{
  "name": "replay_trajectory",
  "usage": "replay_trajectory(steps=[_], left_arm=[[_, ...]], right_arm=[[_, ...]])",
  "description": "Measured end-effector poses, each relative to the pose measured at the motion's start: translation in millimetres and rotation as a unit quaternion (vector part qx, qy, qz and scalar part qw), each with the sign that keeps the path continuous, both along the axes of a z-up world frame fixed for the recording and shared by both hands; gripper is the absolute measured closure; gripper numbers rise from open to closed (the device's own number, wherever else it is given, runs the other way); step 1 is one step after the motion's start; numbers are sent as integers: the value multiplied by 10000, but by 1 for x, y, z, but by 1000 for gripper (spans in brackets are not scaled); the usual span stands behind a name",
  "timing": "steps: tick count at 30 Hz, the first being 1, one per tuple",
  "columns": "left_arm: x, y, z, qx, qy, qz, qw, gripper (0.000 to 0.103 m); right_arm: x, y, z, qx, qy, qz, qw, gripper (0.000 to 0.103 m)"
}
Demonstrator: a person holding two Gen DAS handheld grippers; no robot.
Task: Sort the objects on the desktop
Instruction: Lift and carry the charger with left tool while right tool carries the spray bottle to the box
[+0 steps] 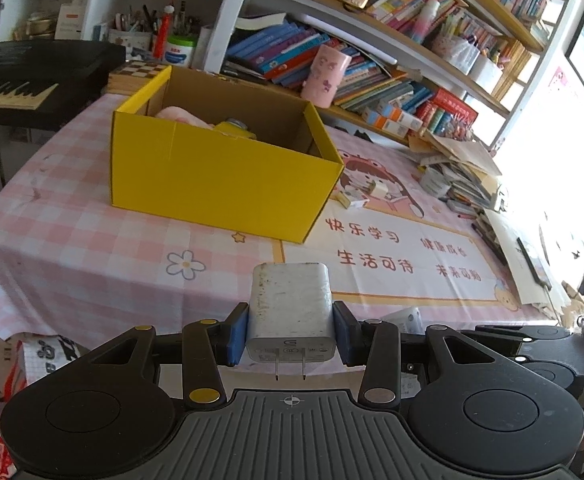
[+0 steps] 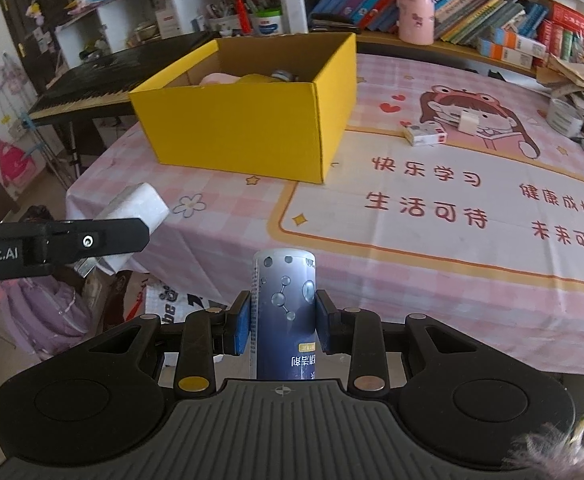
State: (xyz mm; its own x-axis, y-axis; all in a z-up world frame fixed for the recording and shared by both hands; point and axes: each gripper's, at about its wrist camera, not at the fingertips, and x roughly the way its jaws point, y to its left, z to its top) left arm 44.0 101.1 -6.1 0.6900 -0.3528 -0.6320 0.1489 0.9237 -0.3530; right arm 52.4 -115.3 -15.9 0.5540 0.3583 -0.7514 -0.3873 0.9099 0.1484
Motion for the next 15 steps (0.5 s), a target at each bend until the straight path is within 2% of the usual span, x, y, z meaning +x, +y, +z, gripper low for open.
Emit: replay_trajectory(steps=[8,15], left_arm=[[-3,10,5,20,-68,142,9999,61],[6,22,16,-13,-285,428,9987,61]], right_arm=[[-2,9,2,49,-34,146,9999,73],[6,19,13,120,-141,368,9992,73]])
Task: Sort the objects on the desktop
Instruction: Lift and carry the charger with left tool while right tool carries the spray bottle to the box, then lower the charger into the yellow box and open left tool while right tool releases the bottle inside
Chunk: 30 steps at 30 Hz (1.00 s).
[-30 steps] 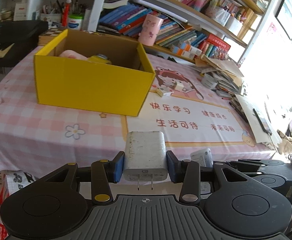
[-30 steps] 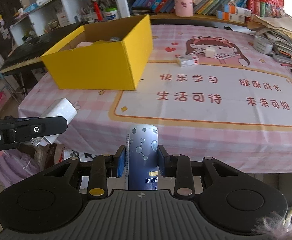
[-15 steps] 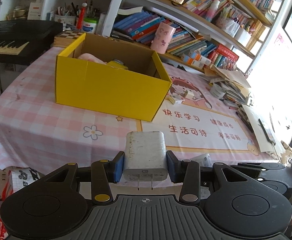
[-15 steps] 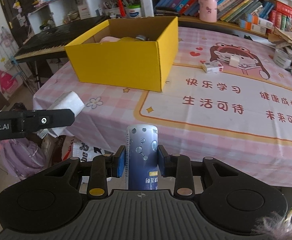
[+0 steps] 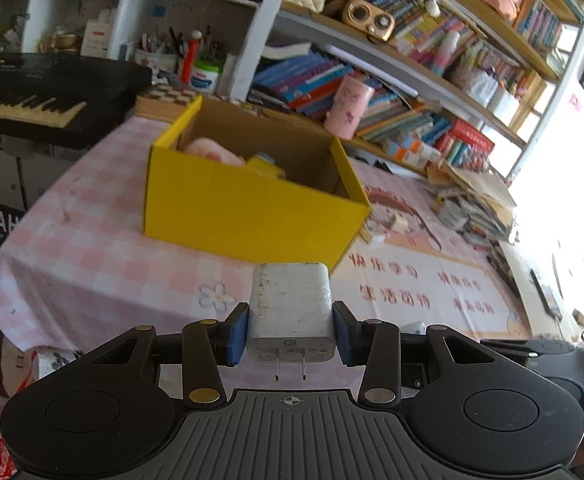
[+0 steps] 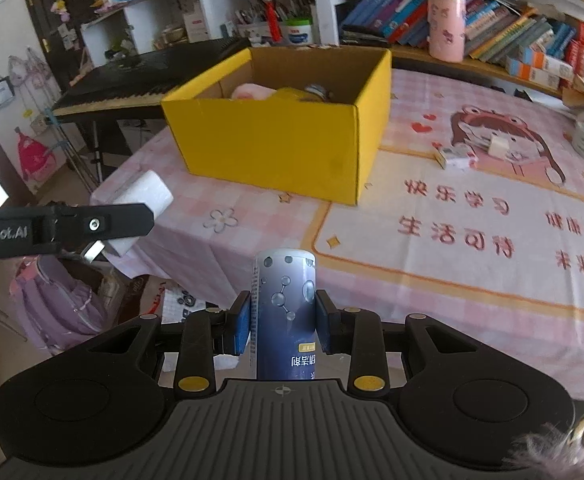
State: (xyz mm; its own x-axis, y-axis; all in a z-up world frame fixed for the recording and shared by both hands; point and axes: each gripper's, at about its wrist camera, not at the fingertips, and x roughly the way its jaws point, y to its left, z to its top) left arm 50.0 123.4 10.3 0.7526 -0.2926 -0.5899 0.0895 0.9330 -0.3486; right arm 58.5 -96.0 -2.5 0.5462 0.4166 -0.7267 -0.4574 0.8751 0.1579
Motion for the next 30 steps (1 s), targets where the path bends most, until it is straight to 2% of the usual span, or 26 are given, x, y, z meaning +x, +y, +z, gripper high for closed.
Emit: replay_trajectory(steps=[9,20,30], left_arm=[[34,3,22,115,-391,333,9986,61],[95,2,37,128,-673,792,9945,61],[150,-8,37,204,-686,1071,9917,61]], right_arm=[[37,11,29,175,-384,314,9986,73],[125,13,61,341,-786,547,9948,73],[203,21,79,483,-1137,746,9895,73]])
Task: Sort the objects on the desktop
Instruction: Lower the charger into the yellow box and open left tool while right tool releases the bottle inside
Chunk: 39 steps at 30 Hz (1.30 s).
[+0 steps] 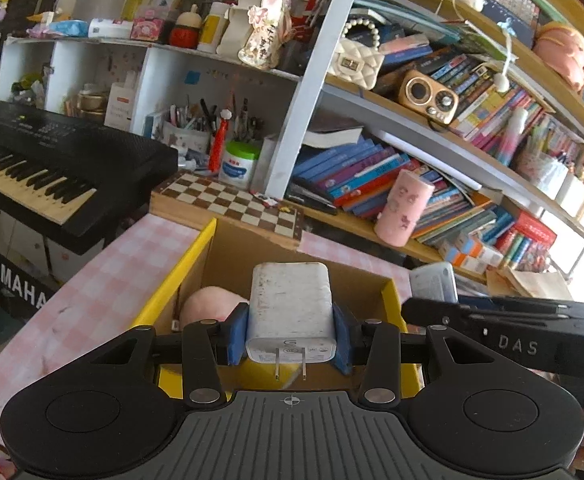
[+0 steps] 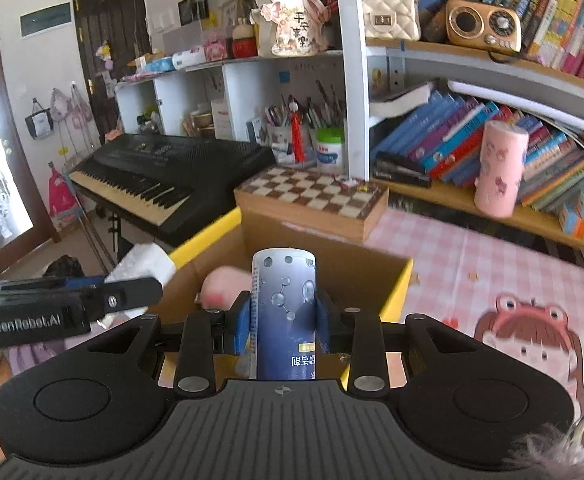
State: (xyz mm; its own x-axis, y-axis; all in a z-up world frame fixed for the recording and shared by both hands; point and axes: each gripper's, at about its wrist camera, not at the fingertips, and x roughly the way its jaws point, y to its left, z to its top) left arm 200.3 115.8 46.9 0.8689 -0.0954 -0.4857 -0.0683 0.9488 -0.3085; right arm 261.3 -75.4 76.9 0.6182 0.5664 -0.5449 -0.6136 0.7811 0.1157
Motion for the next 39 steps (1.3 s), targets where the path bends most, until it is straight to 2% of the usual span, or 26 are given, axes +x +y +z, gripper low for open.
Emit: replay_trajectory(steps=[6,16,20,22,31,35,39], left_arm=[[28,-6,-13,220,249,138,9994,61],[49,-15,-47,604,835,211,9945,61],[53,-23,-58,1121,949,182,9890,61],[56,-26,-61,1299,1005,137,9863,61],[64,-26,-66,1359,1061,106,9850,60],[59,-26,-64,1406,960,167,9853,54],[46,-26,-55,1444,673,296,9868,31]], right_arm=[[33,15,-12,-105,48,207,9997,73],[52,38,-62,-793,379,653,9940,73],[53,43,-78,-1051,491,819,9899,73],[48,46,-81,-1240,302,932,9874,73],[43,53,-89,-1864,-102,1204,9750,73],[43,54,-91,-1940,-127,1218,9733,73],[44,54,-90,-1890,-54,1149,9752,72]])
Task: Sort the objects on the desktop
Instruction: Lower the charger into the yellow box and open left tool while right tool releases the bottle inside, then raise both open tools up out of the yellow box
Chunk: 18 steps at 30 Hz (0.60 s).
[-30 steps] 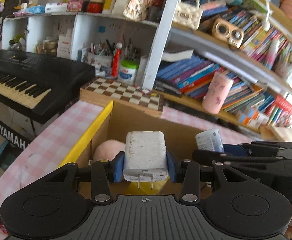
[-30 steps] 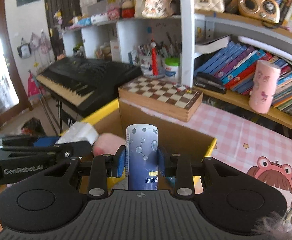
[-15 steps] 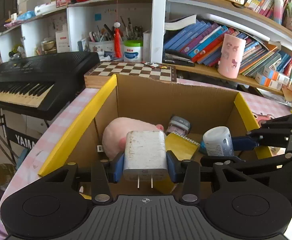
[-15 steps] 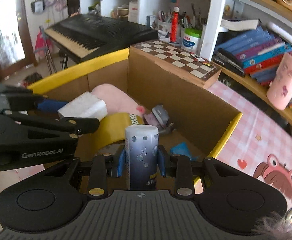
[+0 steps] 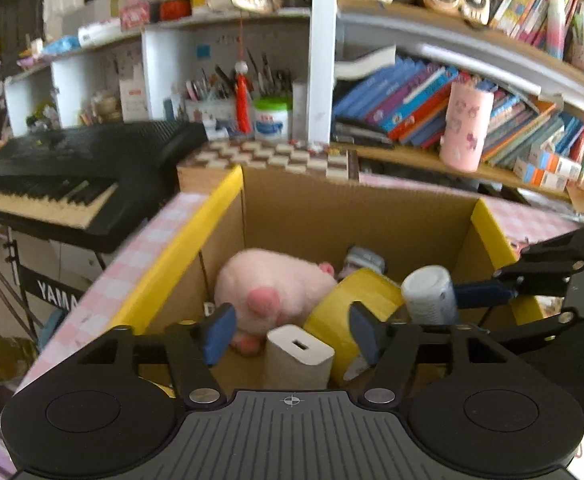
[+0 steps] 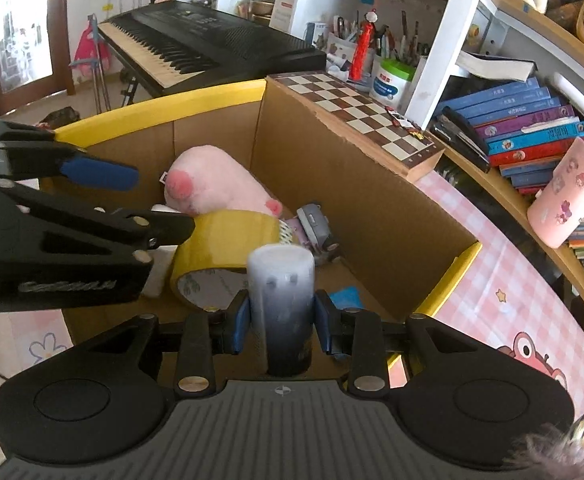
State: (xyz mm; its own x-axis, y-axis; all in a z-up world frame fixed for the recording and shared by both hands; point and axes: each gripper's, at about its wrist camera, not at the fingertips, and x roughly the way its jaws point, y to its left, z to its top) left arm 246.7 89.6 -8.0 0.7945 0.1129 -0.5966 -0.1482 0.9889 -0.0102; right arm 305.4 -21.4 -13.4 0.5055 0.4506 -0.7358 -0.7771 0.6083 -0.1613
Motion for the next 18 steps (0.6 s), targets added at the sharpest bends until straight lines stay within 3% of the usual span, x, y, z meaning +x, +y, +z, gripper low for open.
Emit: replay_trajectory(steps=[10,18], left_arm=[[-38,0,33,179,-636,332,9973,14],[-63,0,49,84,-883,490,9949,9]], right_arm=[[0,-16,20,464,-60,-476,9978,50],[-11,-35,40,963,-90,-1002,9903,43]])
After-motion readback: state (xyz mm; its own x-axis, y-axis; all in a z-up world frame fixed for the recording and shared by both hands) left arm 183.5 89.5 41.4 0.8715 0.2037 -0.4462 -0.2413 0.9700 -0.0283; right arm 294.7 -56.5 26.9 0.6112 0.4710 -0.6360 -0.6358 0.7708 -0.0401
